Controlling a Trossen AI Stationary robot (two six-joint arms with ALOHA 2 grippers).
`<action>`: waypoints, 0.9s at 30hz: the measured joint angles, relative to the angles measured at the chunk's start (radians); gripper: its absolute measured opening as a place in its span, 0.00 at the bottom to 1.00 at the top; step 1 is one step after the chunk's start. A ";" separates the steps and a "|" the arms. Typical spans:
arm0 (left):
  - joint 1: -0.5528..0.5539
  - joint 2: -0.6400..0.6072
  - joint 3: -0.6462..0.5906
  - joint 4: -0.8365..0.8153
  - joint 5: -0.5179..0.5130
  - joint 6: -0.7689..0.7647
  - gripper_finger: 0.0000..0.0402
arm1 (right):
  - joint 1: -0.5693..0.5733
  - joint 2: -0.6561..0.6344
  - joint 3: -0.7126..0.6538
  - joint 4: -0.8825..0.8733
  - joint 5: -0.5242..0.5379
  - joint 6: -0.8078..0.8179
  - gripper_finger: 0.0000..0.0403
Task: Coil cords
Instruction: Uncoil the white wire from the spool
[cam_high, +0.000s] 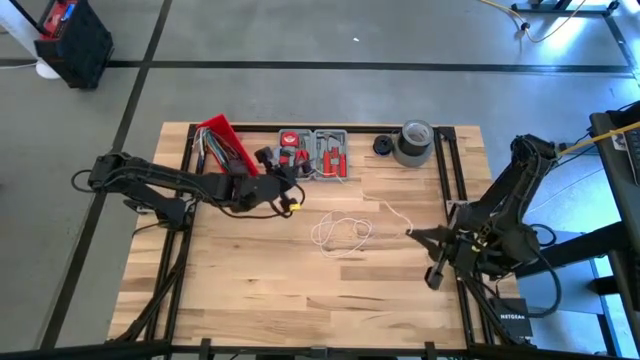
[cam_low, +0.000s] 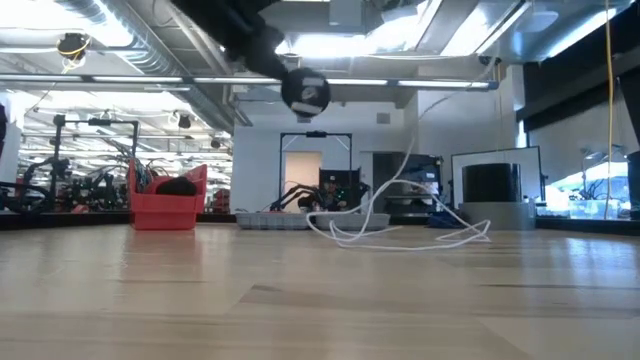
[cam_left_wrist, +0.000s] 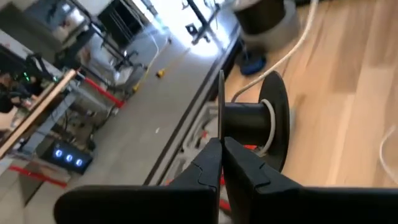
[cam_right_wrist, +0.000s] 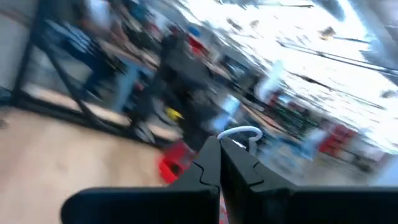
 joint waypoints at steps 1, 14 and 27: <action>0.004 0.000 0.000 -0.024 0.000 -0.010 0.01 | 0.000 0.000 0.000 -0.003 0.049 -0.021 0.01; -0.017 0.000 0.000 -0.066 -0.040 0.007 0.01 | -0.065 0.012 -0.109 -0.405 0.196 0.553 0.01; -0.179 0.000 0.000 0.115 -0.021 0.330 0.01 | -0.453 0.020 -0.218 -0.844 -0.480 1.308 0.09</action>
